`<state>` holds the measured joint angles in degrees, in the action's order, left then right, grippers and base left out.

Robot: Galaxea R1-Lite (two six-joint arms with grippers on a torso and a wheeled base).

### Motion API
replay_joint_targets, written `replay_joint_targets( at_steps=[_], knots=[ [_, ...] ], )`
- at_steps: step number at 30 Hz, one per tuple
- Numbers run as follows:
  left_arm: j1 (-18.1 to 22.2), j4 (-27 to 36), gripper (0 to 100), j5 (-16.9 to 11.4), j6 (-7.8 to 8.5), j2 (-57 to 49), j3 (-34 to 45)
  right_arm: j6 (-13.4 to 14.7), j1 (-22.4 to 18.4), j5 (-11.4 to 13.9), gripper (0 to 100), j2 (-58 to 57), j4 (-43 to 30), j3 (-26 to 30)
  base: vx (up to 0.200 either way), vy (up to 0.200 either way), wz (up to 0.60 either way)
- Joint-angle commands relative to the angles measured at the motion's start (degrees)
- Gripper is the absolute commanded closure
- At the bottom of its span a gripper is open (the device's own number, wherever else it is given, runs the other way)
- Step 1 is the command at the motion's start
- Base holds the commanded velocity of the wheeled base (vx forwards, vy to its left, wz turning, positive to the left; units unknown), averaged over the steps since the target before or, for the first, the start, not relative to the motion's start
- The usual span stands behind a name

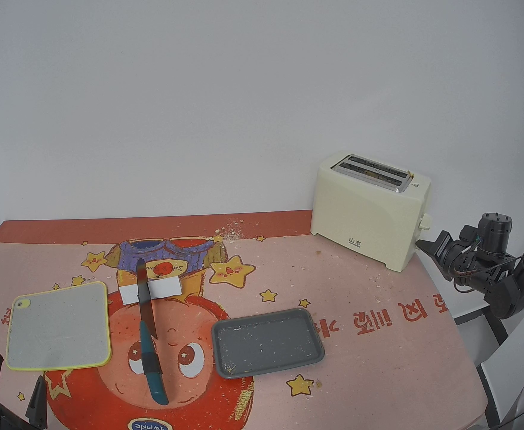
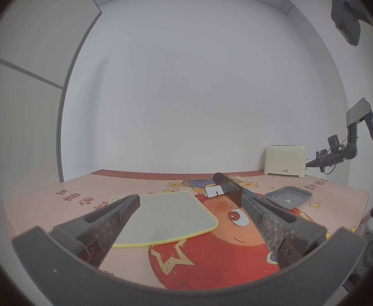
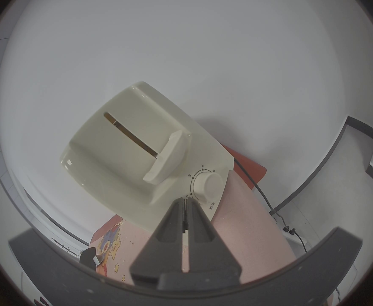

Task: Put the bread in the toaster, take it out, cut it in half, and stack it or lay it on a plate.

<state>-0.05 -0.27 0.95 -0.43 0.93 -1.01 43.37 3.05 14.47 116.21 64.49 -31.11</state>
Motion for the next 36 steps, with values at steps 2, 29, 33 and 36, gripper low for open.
replay_joint_targets(
  at_steps=[2, 29, 33, 36],
  knots=[
    [-0.04, 0.0, 0, 0.02, -0.01, -0.57, 1.01, -0.04, 0.03, -0.06, 100, 1.56, 2.31, 0.08, 0.0, 0.0, 0.0],
    [-0.04, -0.08, 0, 0.02, -0.01, -0.57, 1.01, -0.13, 0.47, -1.99, 100, 4.64, 7.58, 1.4, 0.0, 0.0, 0.0],
    [-0.04, -0.08, 0, 0.02, -0.01, -0.57, 1.01, -0.13, 0.38, -1.99, 100, 4.81, 7.67, 1.32, 0.0, 0.0, 0.0],
    [-0.04, 0.0, 0, 0.02, -0.01, -0.57, 1.01, -0.13, 0.47, -1.99, 100, 4.55, 7.58, 1.4, 0.0, 0.0, 0.0]
  ],
)
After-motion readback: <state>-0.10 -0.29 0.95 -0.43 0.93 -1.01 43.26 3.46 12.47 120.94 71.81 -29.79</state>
